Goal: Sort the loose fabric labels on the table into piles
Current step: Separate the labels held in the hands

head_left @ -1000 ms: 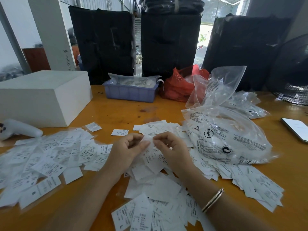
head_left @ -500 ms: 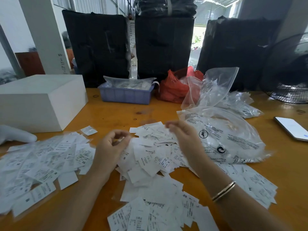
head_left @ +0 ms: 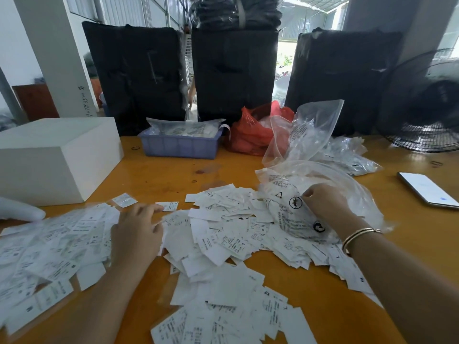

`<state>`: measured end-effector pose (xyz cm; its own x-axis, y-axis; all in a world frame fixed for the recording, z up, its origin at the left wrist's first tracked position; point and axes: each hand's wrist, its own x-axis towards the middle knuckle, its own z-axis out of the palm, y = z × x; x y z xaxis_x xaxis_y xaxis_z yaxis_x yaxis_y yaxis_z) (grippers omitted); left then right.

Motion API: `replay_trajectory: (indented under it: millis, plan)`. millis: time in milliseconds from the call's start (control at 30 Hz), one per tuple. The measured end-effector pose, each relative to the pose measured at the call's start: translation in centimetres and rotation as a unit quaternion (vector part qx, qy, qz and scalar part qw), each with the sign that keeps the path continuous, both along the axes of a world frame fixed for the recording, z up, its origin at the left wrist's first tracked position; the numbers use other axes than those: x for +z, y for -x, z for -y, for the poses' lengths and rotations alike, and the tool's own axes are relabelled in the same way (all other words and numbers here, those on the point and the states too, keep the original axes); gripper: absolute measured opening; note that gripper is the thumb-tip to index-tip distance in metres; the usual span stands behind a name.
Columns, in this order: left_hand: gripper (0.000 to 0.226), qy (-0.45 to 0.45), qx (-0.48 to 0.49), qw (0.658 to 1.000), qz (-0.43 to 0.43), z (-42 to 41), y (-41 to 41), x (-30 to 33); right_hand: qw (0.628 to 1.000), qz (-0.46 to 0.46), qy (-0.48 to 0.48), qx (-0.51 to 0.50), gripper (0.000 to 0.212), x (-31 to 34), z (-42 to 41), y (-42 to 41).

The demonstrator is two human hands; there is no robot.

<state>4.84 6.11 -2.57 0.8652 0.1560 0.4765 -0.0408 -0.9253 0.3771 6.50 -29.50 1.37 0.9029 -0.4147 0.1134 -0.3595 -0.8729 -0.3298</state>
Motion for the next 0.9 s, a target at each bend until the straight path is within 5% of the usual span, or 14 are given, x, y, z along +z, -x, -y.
replay_trajectory:
  millis: [233,433,600,767,900]
  plan:
    - [0.018,0.014,-0.123,0.991,0.045,0.7,0.4,0.1,0.998,0.039,-0.042,-0.018,0.019,-0.2,-0.7,0.3]
    - [0.017,-0.005,-0.298,0.954,0.045,2.2,1.5,0.0,0.988,0.088,-0.122,-0.017,0.04,-0.4,0.0,0.3]
    - [0.018,0.019,-0.308,0.95,0.04,2.4,1.7,0.1,0.977,0.148,-0.156,-0.003,0.028,-0.4,0.1,0.4]
    - [0.017,0.023,-0.301,0.952,0.041,2.3,1.8,0.2,0.999,0.022,-0.023,0.009,0.033,-0.5,-0.2,0.6]
    - [0.017,0.027,-0.303,0.952,0.039,2.3,1.9,0.3,0.998,0.06,-0.033,-0.001,0.037,-0.6,-0.4,0.9]
